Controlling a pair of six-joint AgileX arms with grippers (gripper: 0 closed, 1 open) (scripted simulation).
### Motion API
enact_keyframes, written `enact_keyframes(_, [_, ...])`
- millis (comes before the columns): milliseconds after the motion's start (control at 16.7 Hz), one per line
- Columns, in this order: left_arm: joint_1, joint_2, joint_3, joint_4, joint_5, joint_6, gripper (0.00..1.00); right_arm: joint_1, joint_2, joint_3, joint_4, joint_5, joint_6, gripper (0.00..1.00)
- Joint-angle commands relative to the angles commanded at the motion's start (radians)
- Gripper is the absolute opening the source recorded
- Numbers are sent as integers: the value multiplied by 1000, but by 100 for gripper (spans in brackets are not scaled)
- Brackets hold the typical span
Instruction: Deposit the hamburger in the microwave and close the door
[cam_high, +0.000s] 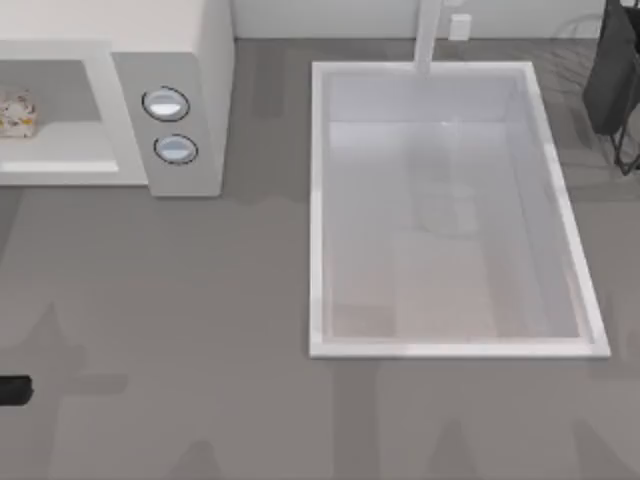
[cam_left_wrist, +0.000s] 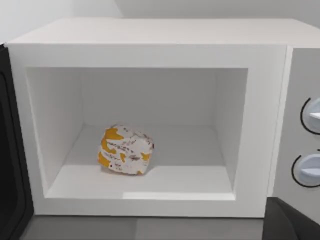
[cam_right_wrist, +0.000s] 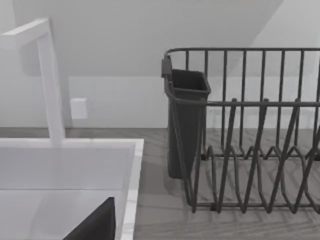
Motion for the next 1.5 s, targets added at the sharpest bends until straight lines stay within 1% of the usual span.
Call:
enact_keyframes(240, [-8,-18,-1,-19,-8,0,0,0,0,0,0,0,0,100])
enact_keyframes(420, [4,10,25,-18,-2,7,0,0,0,0,0,0,0,100])
enact_keyframes(540, [44,63,76,-39,23,41,0,0,0,0,0,0,0,100])
enact_keyframes(660, [110,158,164,-74,66,99,0,0,0,0,0,0,0,100])
enact_keyframes(900, [298,477,412,-177,192,263,0,0,0,0,0,0,0,100])
enact_keyframes(1320, [694,1287,897,-393,447,601,0,0,0,0,0,0,0,100])
enact_keyframes(1500, [848,1574,1087,-462,543,730,0,0,0,0,0,0,0,100])
